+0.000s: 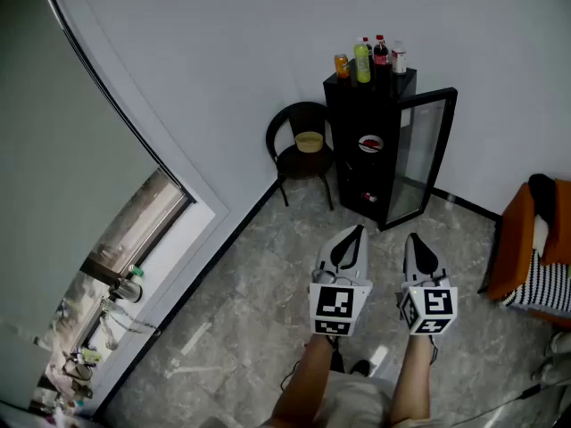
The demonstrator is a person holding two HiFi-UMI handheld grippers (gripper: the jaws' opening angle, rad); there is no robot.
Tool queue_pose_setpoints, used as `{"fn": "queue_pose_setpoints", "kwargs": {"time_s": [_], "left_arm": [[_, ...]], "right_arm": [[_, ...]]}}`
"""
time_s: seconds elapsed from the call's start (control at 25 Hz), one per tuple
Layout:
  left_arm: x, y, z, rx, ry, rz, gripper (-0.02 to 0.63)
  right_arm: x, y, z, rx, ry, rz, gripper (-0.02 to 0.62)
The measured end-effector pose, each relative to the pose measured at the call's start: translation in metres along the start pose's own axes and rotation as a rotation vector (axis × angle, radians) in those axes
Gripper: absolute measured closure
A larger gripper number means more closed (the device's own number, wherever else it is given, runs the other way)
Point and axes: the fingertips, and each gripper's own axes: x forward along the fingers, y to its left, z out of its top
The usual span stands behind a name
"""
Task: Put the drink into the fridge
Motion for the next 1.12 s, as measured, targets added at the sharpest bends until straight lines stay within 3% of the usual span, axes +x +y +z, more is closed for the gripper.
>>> {"fn": "queue_pose_setpoints", "kwargs": {"time_s": [0.28, 0.48, 0.76, 1.12], "left_arm": [[0.041, 0.057, -0.013, -0.022, 0.018, 0.014, 0.597], [0.095, 0.109, -0.008, -0.062, 0.004, 0.029, 0.597], [0.183, 0.162, -0.008, -0.078, -0.008, -0.034, 0.597], [0.262, 0.275, -0.020, -0.082, -0.023, -0.048, 0.597]], "right_arm": [[0.062, -0.007, -0.009, 0.002, 0.021, -0.010, 0.589], [0.123, -0.015, 0.006, 0.019, 0.010, -0.001, 0.589], [0.219, -0.038, 0.013, 0.026, 0.023, -0.047, 0.589], [0.348, -0.034, 0.011, 0.009, 0.009, -0.113, 0.589]]}}
